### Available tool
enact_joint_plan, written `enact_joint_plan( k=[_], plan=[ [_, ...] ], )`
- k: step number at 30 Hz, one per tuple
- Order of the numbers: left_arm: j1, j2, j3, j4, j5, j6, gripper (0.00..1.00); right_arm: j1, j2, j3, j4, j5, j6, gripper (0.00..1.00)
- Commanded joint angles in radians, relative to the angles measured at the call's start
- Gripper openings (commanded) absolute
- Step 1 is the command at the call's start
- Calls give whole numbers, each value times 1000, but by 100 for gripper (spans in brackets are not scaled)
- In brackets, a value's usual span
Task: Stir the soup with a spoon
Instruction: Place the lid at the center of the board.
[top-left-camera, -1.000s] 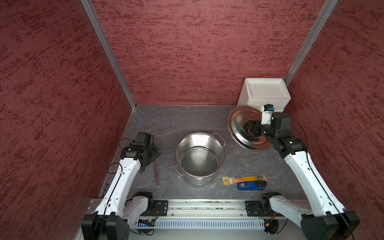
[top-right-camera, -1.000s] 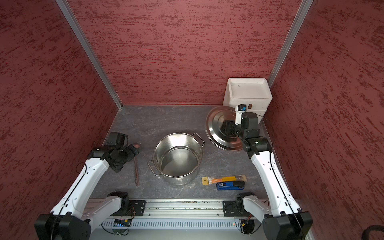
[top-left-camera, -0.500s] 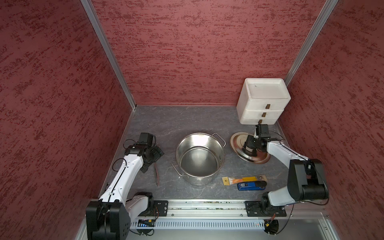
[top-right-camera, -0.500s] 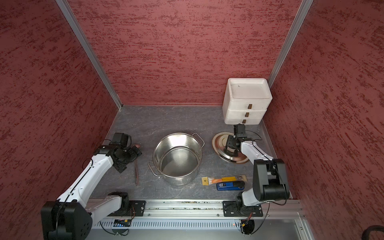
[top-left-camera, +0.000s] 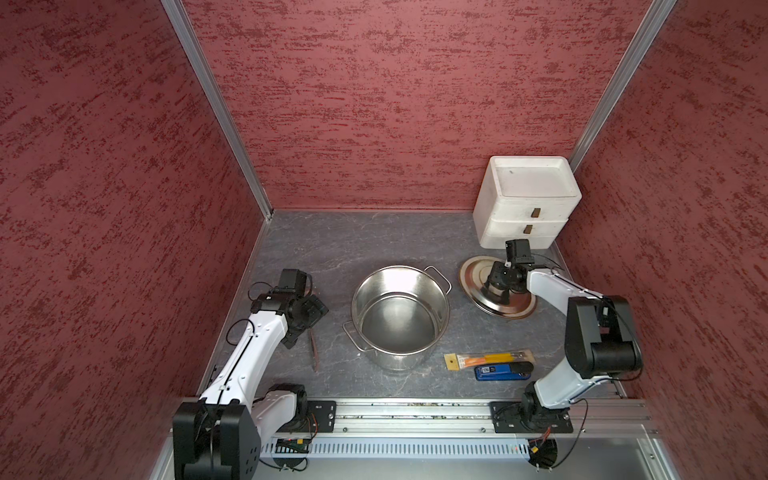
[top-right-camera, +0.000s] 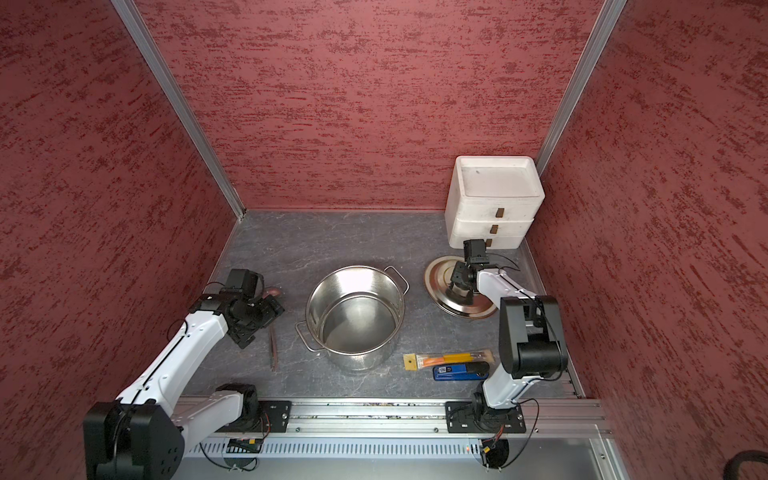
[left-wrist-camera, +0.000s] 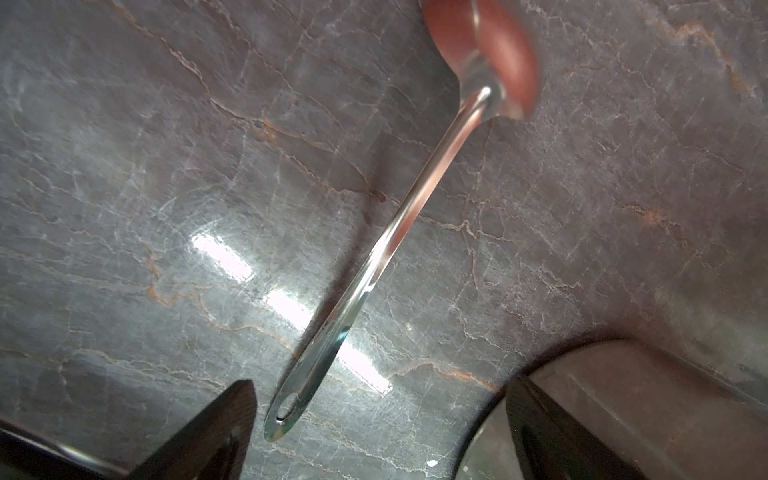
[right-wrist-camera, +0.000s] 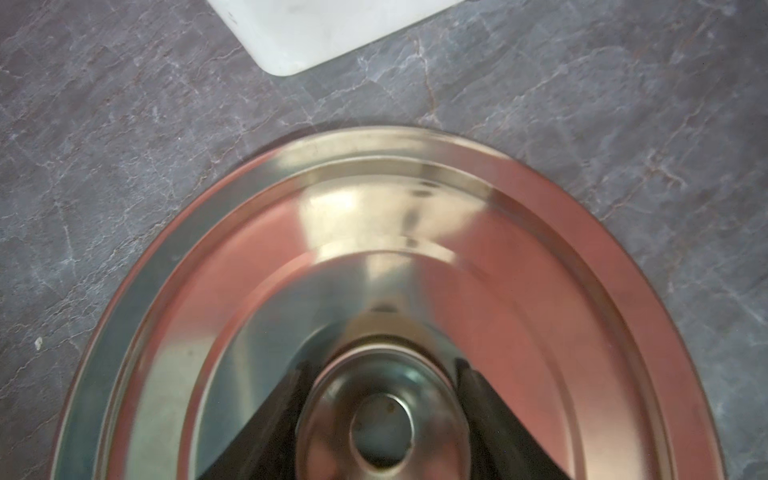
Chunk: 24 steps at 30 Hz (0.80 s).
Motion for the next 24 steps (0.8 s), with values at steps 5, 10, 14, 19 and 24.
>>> enact_joint_plan(
  k=[5, 10, 14, 19, 24],
  plan=[
    [8, -1, -4, 22, 11, 4, 97, 13, 28, -61, 25, -18, 138, 53],
    [8, 4, -3, 22, 17, 14, 97, 16, 44, -74, 31, -1, 150, 64],
    [16, 25, -6, 26, 30, 25, 97, 15, 49, -78, 35, -5, 154, 68],
    [23, 65, -7, 38, 52, 34, 95, 17, 59, -58, 19, -11, 142, 72],
    [38, 112, 1, 62, 58, 52, 92, 15, 23, -50, 20, -9, 125, 77]
  ],
)
